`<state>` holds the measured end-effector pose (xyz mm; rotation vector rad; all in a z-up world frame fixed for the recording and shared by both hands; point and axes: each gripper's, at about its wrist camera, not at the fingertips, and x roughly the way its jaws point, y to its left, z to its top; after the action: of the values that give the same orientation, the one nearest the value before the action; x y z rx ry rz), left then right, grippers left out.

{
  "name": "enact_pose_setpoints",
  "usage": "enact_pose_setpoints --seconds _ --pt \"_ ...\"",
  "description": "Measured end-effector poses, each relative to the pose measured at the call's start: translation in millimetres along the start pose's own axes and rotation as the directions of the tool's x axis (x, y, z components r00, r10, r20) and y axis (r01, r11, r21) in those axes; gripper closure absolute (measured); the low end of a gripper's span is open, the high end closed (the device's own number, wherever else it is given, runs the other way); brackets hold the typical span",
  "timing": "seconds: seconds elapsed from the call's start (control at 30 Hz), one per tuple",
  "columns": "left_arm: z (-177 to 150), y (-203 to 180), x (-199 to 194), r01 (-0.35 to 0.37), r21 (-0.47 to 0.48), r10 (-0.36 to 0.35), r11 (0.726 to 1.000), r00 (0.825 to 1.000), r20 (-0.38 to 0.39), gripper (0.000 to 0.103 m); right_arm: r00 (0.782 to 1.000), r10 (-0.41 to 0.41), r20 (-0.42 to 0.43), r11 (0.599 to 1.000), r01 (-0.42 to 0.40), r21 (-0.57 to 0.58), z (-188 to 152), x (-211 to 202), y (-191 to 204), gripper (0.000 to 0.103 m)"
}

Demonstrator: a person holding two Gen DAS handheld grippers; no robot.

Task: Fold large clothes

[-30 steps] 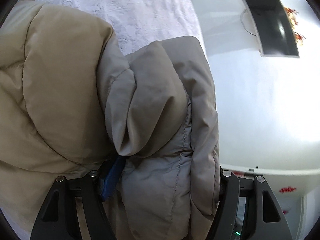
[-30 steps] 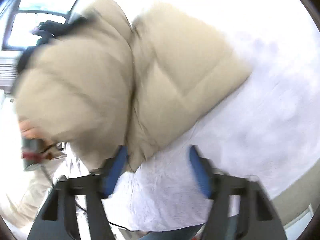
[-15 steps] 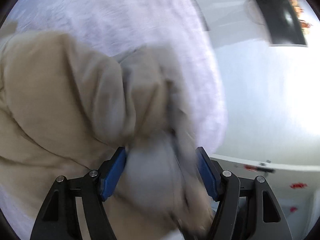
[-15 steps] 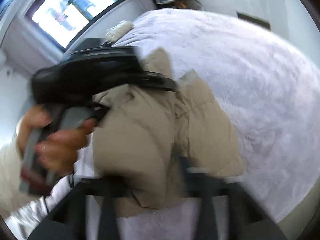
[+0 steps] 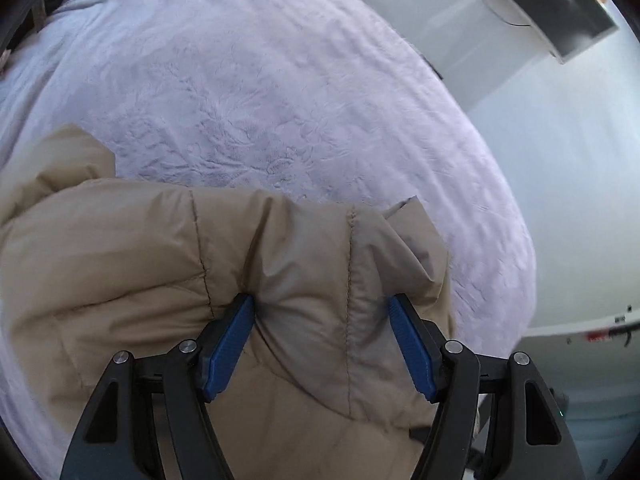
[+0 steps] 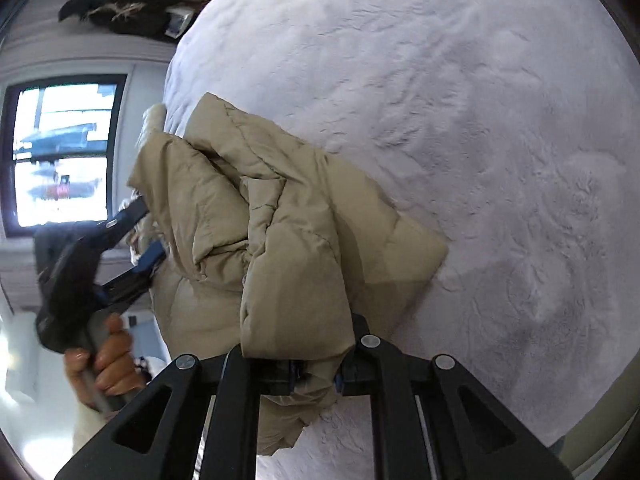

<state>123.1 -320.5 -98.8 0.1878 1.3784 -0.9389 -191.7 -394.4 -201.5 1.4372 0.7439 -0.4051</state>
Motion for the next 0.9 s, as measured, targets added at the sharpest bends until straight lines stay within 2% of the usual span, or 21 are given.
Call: enact_pose_setpoints --seconds 0.13,0.23,0.33,0.4,0.5,0.53,0.6,0.73,0.87,0.9 --pt "-8.2 4.6 17.8 -0.065 0.030 0.065 0.997 0.998 -0.007 0.033 1.000 -0.015 -0.025 1.000 0.015 0.004 9.2 -3.0 8.7 0.085" --pt "-9.7 5.4 22.1 -0.078 0.039 0.079 0.996 0.997 -0.003 0.033 0.996 -0.094 -0.009 0.992 0.093 -0.082 15.4 -27.1 27.2 0.079" --pt "-12.0 7.7 23.7 -0.083 0.028 0.083 0.996 0.997 -0.002 0.033 0.985 -0.162 0.062 0.968 0.171 -0.185 13.9 -57.0 47.7 0.079" --pt "-11.3 8.5 26.9 -0.089 0.026 0.090 0.996 0.996 -0.003 0.033 0.969 -0.203 0.139 0.937 0.233 -0.258 14.1 -75.4 66.7 0.079" --pt "-12.6 8.2 27.5 -0.103 0.032 0.103 0.994 0.995 0.000 0.033 0.955 -0.201 0.219 0.902 0.267 -0.338 23.4 -90.6 92.2 0.079" --pt "-12.9 8.4 27.2 -0.106 0.033 0.106 0.994 0.994 0.001 0.033 0.957 -0.187 0.222 0.894 0.260 -0.365 23.6 -92.6 98.7 0.079" --pt "-13.7 8.0 26.6 -0.111 0.034 0.111 0.993 0.994 0.002 0.033 0.962 -0.169 0.213 0.869 0.247 -0.429 23.6 -87.9 114.8 0.079" --pt "-15.6 6.9 24.3 -0.121 0.042 0.121 0.992 0.993 0.007 0.033 0.969 -0.182 0.167 0.820 0.243 -0.517 19.2 -66.5 130.5 0.079" --pt "-18.0 6.6 22.8 -0.128 0.046 0.128 0.991 0.992 0.012 0.033 0.958 -0.247 0.144 0.790 0.285 -0.543 16.5 -41.9 128.8 0.079" --pt "-18.4 6.6 22.3 -0.130 0.048 0.130 0.990 0.991 0.013 0.033 0.950 -0.275 0.149 0.771 0.310 -0.556 15.1 -36.7 127.2 0.079"
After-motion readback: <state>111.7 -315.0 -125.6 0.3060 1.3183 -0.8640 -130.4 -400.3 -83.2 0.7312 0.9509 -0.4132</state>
